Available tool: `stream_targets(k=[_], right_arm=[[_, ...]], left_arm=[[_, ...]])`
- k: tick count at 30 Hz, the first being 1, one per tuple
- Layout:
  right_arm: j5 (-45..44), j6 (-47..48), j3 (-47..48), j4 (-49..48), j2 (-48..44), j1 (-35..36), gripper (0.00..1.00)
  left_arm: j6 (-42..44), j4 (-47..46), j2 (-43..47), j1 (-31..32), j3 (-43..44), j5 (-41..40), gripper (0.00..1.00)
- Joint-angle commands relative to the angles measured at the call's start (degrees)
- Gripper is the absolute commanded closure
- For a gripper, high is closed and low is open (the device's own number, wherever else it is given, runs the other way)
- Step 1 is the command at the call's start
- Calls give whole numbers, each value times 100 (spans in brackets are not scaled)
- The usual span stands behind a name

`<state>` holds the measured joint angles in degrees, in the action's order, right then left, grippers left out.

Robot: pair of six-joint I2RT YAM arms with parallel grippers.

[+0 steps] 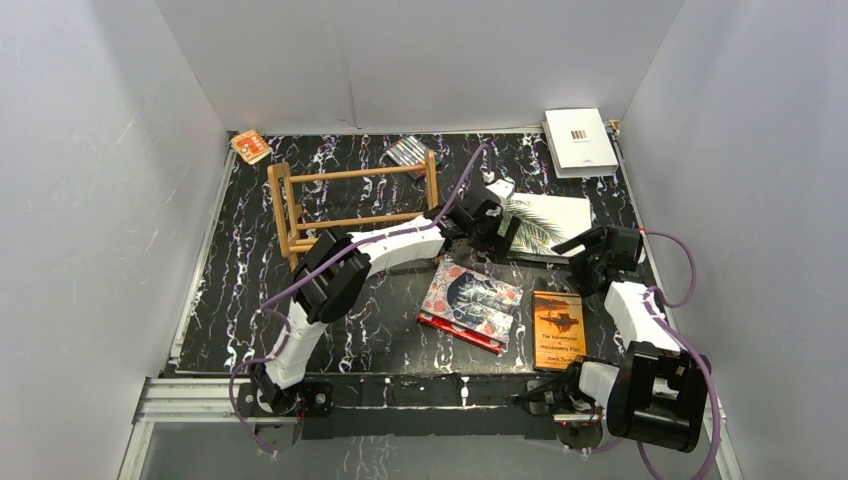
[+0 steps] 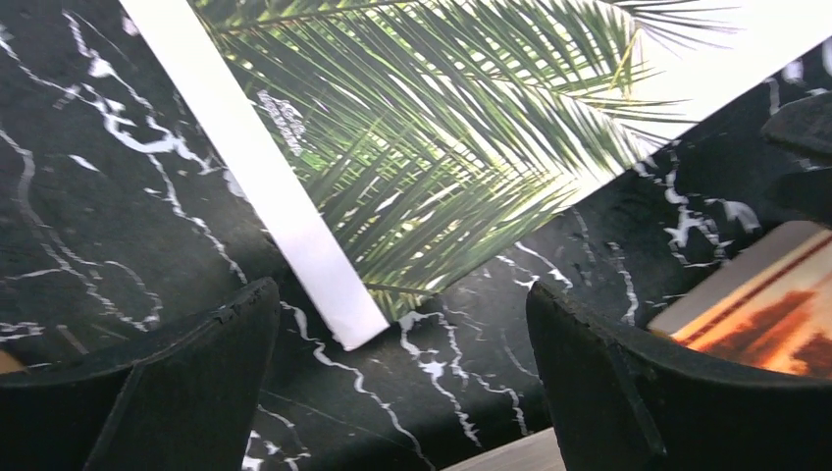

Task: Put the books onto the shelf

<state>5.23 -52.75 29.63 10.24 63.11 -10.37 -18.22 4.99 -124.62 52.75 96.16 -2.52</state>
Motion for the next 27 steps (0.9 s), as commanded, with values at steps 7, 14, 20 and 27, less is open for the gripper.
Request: stream_targets(k=[7, 14, 20, 27], right_arm=[[136, -101, -113, -551, 221, -1, 11], [149, 13, -30, -426, 232, 0, 11], [251, 188, -102, -344, 114, -5, 11], [294, 192, -357, -348, -18, 9, 11]], left_arm=[[2086, -159, -467, -28, 1553, -953, 5], [2199, -197, -1681, -254, 3018, -636, 4], [1887, -643, -2089, -451, 3278, -155, 4], [1377, -546, -2419, -688, 3804, 684, 4]])
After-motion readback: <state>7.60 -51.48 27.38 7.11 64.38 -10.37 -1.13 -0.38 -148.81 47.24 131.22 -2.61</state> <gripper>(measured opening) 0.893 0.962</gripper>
